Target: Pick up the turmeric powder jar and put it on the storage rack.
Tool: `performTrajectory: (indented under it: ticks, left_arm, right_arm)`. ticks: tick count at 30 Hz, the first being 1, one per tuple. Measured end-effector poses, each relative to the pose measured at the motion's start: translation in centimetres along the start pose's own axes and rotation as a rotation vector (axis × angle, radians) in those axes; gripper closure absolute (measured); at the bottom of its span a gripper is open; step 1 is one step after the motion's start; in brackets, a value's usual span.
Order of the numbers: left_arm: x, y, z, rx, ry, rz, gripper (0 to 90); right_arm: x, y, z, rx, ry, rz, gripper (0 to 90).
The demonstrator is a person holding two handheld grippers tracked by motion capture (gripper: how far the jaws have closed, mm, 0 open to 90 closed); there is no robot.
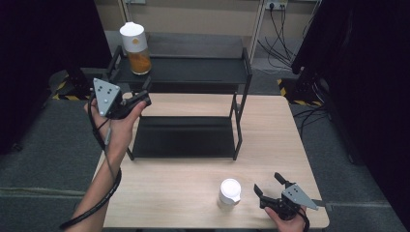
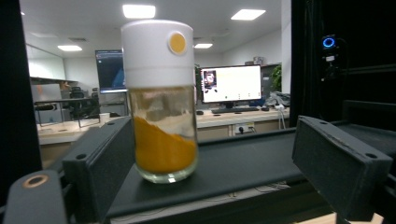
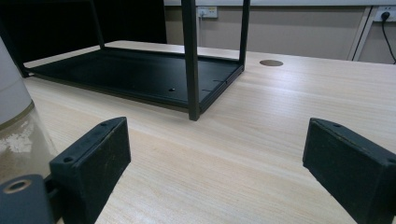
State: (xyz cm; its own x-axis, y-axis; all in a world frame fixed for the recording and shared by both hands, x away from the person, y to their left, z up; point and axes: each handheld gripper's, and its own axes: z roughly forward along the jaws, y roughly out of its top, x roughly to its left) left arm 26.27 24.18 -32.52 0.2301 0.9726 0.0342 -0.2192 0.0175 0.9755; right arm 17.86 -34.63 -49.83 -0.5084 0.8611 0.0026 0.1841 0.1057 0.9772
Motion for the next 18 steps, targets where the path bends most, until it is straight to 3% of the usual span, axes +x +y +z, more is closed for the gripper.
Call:
performTrajectory:
  ticks: [18]
  left_arm:
    - [-0.8,-3.5,-2.6,0.037,-0.039,-0.013,12.3]
  right_arm:
    - [0.1,0.0,0.0,0.001,-0.002,-0.003,8.0]
